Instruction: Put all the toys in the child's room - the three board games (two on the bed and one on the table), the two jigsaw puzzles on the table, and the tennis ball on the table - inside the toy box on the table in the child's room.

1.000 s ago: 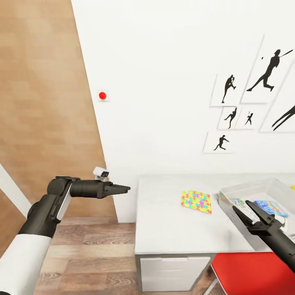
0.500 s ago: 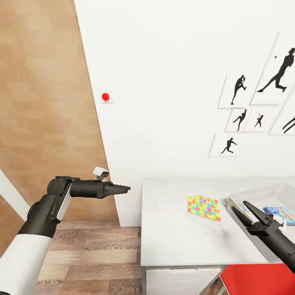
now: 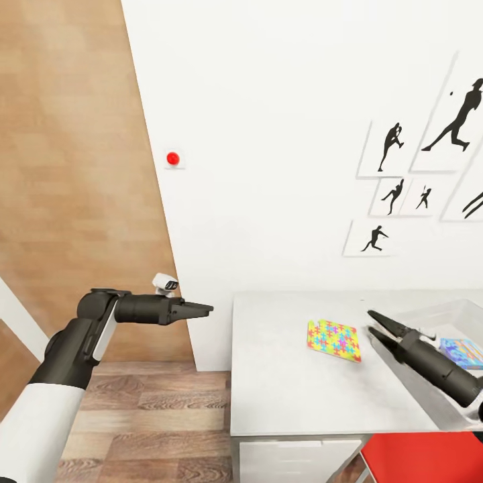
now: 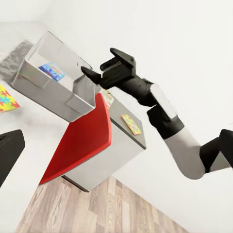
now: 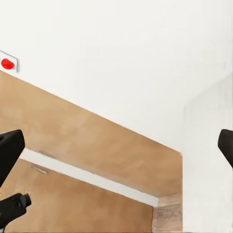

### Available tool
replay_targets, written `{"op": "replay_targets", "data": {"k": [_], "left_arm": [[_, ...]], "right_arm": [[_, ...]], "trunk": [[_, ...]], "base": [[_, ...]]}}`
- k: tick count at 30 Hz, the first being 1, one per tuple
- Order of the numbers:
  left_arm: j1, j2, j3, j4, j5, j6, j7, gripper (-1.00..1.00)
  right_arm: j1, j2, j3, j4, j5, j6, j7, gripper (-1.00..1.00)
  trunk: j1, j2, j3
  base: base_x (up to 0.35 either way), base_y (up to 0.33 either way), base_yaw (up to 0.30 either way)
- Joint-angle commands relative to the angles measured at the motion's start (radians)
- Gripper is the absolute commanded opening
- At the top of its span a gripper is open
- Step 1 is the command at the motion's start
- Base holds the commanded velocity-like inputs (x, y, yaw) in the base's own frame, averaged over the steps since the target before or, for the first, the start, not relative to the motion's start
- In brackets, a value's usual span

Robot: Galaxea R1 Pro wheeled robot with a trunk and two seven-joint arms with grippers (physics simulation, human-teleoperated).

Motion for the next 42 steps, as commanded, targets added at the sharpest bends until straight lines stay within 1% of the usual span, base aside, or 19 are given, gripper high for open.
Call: {"op": "replay_targets", "data": {"k": [1, 4, 6, 8, 9, 11, 13, 14, 16, 18, 20, 24, 26, 28, 30, 34, 36, 40, 42], "left_arm": [[-0.001, 0.001, -0.002, 0.0, 0.001, 0.011, -0.003, 1.0], [-0.001, 0.003, -0.001, 0.0, 0.001, 0.011, -0.003, 1.0], [-0.001, 0.003, -0.001, 0.0, 0.001, 0.011, -0.003, 1.0], [-0.001, 0.004, 0.0, 0.0, 0.001, 0.011, -0.003, 1.0], [-0.001, 0.004, 0.0, 0.0, 0.001, 0.011, -0.003, 1.0], [-0.001, 0.004, 0.001, 0.001, 0.001, 0.011, -0.003, 1.0], [-0.001, 0.006, 0.006, 0.001, 0.001, 0.011, -0.003, 1.0], [-0.001, 0.007, 0.015, 0.002, 0.001, 0.011, -0.003, 1.0], [-0.001, 0.008, 0.033, 0.003, 0.001, 0.011, -0.003, 1.0], [-0.001, 0.015, 0.047, 0.005, 0.001, 0.011, -0.003, 1.0], [-0.001, 0.019, 0.055, 0.012, 0.001, 0.011, -0.003, 1.0], [-0.001, 0.021, 0.062, 0.021, 0.001, 0.011, -0.003, 1.0], [-0.001, 0.022, 0.063, 0.022, 0.001, 0.011, -0.003, 1.0], [-0.001, 0.022, 0.064, 0.023, 0.001, 0.011, -0.003, 1.0], [-0.001, 0.022, 0.064, 0.024, 0.001, 0.011, -0.003, 1.0], [-0.001, 0.022, 0.062, 0.024, 0.001, 0.011, -0.003, 1.0], [-0.001, 0.022, 0.061, 0.024, 0.001, 0.011, -0.003, 1.0], [-0.001, 0.022, 0.061, 0.024, 0.001, 0.011, -0.003, 1.0], [-0.001, 0.022, 0.061, 0.024, 0.0, 0.011, -0.003, 1.0]], "right_arm": [[-0.054, 0.004, 0.005, -0.002, 0.006, 0.039, -0.092, 1.0], [-0.209, 0.016, 0.058, 0.001, 0.006, 0.105, -0.374, 1.0], [-0.264, 0.023, 0.087, 0.006, 0.007, 0.114, -0.465, 1.0], [-0.365, 0.043, 0.157, 0.034, 0.008, 0.124, -0.644, 1.0], [-0.389, 0.049, 0.175, 0.047, 0.008, 0.125, -0.687, 1.0], [-0.475, 0.079, 0.243, 0.107, 0.009, 0.129, -0.845, 1.0], [-0.552, 0.116, 0.297, 0.198, 0.013, 0.13, -0.976, 1.0], [-0.589, 0.134, 0.315, 0.268, 0.015, 0.131, -1.031, 1.0], [-0.653, 0.157, 0.335, 0.41, 0.018, 0.132, -1.104, 1.0], [-0.706, 0.168, 0.345, 0.541, 0.02, 0.131, -1.136, 1.0], [-0.738, 0.172, 0.35, 0.627, 0.023, 0.131, -1.149, 1.0], [-0.757, 0.171, 0.354, 0.68, 0.027, 0.128, -1.157, 1.0], [-0.761, 0.167, 0.356, 0.691, 0.044, 0.116, -1.158, 1.0], [-0.762, 0.163, 0.356, 0.697, 0.079, 0.098, -1.158, 1.0], [-0.763, 0.16, 0.355, 0.701, 0.152, 0.082, -1.158, 1.0], [-0.765, 0.158, 0.351, 0.704, 0.241, 0.072, -1.158, 1.0], [-0.765, 0.156, 0.347, 0.705, 0.269, 0.056, -1.158, 1.0], [-0.765, 0.154, 0.353, 0.705, 0.297, 0.025, -1.159, 1.0], [-0.765, 0.154, 0.356, 0.705, 0.334, 0.015, -1.159, 1.0]], "trunk": [[0.001, -0.002, -0.002], [0.001, -0.002, -0.002], [0.001, -0.002, -0.002], [0.001, -0.002, -0.002], [0.001, -0.002, -0.002], [0.001, -0.002, -0.002], [0.001, -0.002, -0.002], [0.001, -0.002, -0.002], [0.001, -0.002, -0.002], [0.001, -0.002, -0.002], [0.001, -0.002, -0.002], [0.001, -0.002, -0.002], [0.001, -0.002, -0.002], [0.001, -0.002, -0.002], [0.001, -0.002, -0.002], [0.001, -0.002, -0.002], [0.001, -0.002, -0.002], [0.001, -0.002, -0.002], [0.001, -0.002, -0.002]], "base": [[0.0, 0.0, 0.0], [0.0, 0.0, 0.0], [0.0, 0.0, 0.0], [0.0, 0.0, 0.0], [0.0, 0.0, 0.0], [0.0, 0.0, 0.0], [0.0, 0.0, 0.0], [0.0, 0.0, 0.0], [0.0, 0.003, 0.0], [0.0, 0.086, 0.0], [0.032, 0.191, 0.0], [0.047, 0.12, 0.0], [0.017, 0.042, 0.0], [0.009, 0.021, 0.0], [0.004, 0.01, 0.0], [0.002, 0.004, 0.0], [0.0, 0.001, 0.0], [0.001, 0.0, 0.0], [0.052, 0.0, 0.0]]}}
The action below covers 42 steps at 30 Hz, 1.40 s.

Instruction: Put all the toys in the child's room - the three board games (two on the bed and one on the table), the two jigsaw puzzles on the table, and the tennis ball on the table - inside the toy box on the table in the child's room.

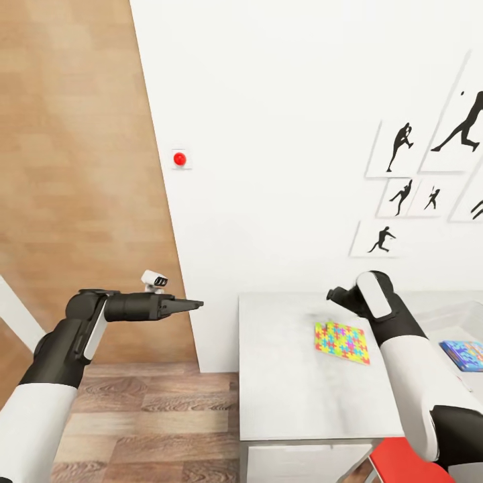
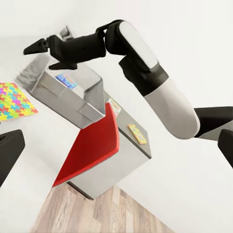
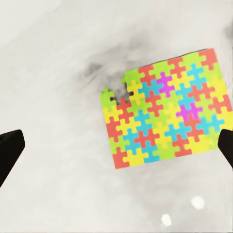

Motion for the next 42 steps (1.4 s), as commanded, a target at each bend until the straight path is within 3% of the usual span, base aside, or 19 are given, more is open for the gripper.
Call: {"op": "replay_targets", "data": {"k": [1, 5, 11, 42], "left_arm": [[-0.001, 0.0, 0.0, 0.0, 0.0, 0.011, -0.004, 1.0], [-0.001, 0.0, 0.002, 0.0, 0.0, 0.011, -0.004, 1.0], [-0.001, 0.0, 0.002, 0.0, 0.001, 0.011, -0.004, 1.0], [-0.001, 0.0, 0.003, 0.0, 0.001, 0.011, -0.004, 1.0]], "right_arm": [[-0.001, 0.0, 0.0, -0.001, 0.02, -0.005, -0.009, 1.0], [-0.001, 0.002, -0.002, -0.001, 0.11, -0.018, -0.004, 1.0], [-0.001, 0.001, -0.006, -0.001, 0.152, -0.024, -0.001, 1.0], [-0.004, -0.004, -0.013, 0.025, 0.162, -0.03, -0.001, 1.0]], "trunk": [[0.001, -0.002, -0.002], [0.001, -0.002, -0.002], [0.001, -0.002, -0.003], [0.001, -0.002, -0.048]], "base": [[0.102, 0.0, 0.0], [0.062, 0.0, 0.0], [0.015, 0.0, 0.0], [0.021, 0.018, 0.0]]}}
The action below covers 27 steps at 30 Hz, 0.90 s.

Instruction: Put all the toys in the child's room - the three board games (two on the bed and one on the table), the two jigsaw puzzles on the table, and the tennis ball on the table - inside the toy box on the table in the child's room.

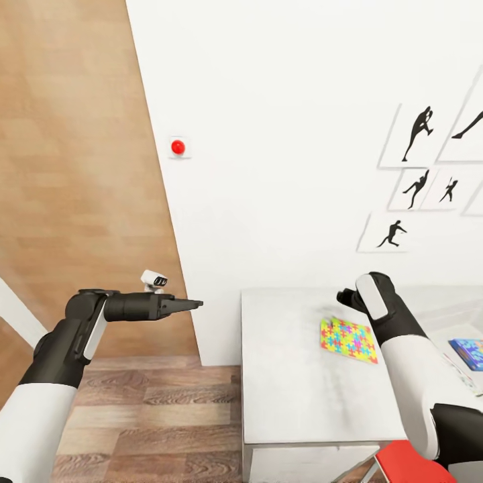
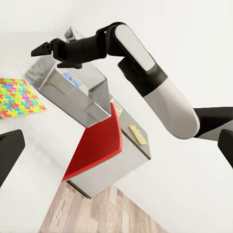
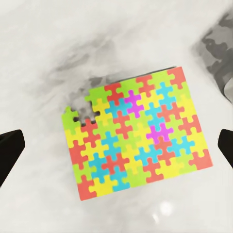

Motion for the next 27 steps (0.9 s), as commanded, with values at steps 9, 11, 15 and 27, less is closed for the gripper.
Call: {"op": "replay_targets", "data": {"k": [9, 11, 15, 27], "left_arm": [[-0.001, 0.0, 0.0, 0.0, 0.0, 0.011, -0.004, 1.0], [-0.001, 0.0, -0.001, 0.0, 0.0, 0.011, -0.004, 1.0], [-0.001, 0.0, -0.001, 0.0, 0.0, 0.011, -0.004, 1.0], [-0.001, 0.0, 0.0, -0.001, -0.002, 0.011, -0.004, 1.0]], "right_arm": [[-0.007, -0.054, 0.0, 0.062, -0.011, -0.063, -0.008, 1.0], [-0.016, -0.058, 0.002, 0.08, -0.011, -0.069, -0.008, 1.0], [-0.026, -0.061, 0.003, 0.106, -0.011, -0.075, -0.008, 1.0], [-0.031, -0.062, 0.003, 0.116, -0.011, -0.076, -0.008, 1.0]], "trunk": [[0.001, -0.002, -0.017], [0.001, -0.002, -0.02], [0.001, -0.002, -0.027], [0.001, -0.002, -0.046]], "base": [[0.001, 0.001, 0.0], [0.0, 0.0, 0.0], [0.0, 0.0, 0.0], [0.0, 0.0, 0.0]]}}
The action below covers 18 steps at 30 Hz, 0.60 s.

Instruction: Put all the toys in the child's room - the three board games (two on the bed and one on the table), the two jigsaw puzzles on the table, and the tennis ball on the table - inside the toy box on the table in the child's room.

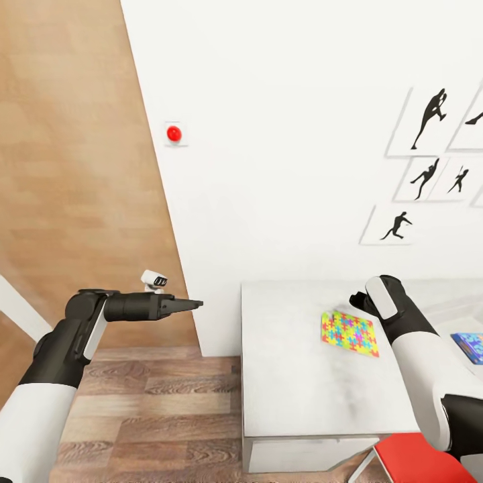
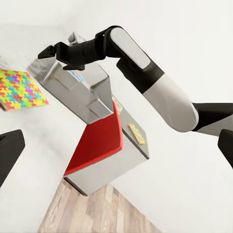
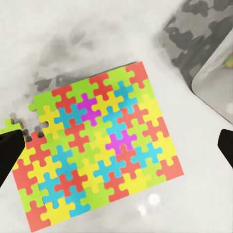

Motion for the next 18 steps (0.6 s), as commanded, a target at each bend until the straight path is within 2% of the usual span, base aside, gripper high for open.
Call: {"op": "replay_targets", "data": {"k": [1, 10, 18], "left_arm": [[-0.001, 0.0, 0.0, 0.0, 0.0, 0.011, -0.004, 1.0], [-0.001, 0.0, 0.0, 0.0, 0.0, 0.011, -0.004, 1.0], [-0.001, 0.0, 0.001, 0.0, 0.0, 0.011, -0.004, 1.0]], "right_arm": [[-0.002, 0.0, 0.0, -0.001, -0.01, 0.002, -0.009, 1.0], [-0.035, -0.001, 0.003, 0.011, -0.011, 0.003, -0.008, 1.0], [-0.123, -0.006, 0.004, 0.134, -0.012, 0.002, -0.004, 1.0]], "trunk": [[0.001, -0.002, -0.004], [0.001, -0.002, -0.018], [0.001, -0.002, -0.031]], "base": [[0.0, 0.0, 0.0], [0.0, 0.0, 0.0], [0.0, 0.0, 0.0]]}}
